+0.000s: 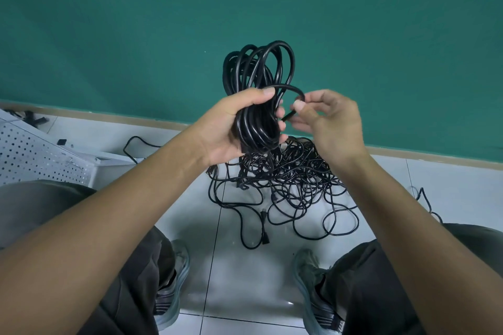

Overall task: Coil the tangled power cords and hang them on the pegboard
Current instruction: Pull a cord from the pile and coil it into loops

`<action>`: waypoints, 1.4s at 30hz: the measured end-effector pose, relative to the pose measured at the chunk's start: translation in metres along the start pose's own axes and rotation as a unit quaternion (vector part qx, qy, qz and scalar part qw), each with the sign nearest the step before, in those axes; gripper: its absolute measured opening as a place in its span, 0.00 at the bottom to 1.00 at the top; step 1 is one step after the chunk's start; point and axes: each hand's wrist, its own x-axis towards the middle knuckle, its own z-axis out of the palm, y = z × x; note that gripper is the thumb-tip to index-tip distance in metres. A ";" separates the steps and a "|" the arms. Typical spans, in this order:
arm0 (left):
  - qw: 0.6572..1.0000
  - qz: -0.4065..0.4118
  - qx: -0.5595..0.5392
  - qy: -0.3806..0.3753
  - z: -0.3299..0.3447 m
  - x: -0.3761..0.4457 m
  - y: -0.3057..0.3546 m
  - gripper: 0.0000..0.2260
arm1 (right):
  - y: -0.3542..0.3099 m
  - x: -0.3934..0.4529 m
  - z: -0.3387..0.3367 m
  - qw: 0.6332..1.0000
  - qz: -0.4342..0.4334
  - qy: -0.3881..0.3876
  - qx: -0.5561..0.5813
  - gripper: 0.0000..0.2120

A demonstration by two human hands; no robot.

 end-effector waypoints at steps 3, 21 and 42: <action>0.993 -0.036 0.094 0.053 0.001 -0.002 0.004 0.11 | -0.009 -0.002 -0.004 0.997 -0.022 0.063 0.045 0.03; 0.976 -0.052 0.200 0.074 0.008 -0.002 -0.018 0.15 | -0.014 -0.006 -0.005 0.997 -0.072 -0.019 -0.031 0.14; 0.957 0.067 -0.083 0.269 -0.008 0.006 0.007 0.12 | 0.003 -0.025 0.021 0.934 0.089 -0.307 -0.157 0.42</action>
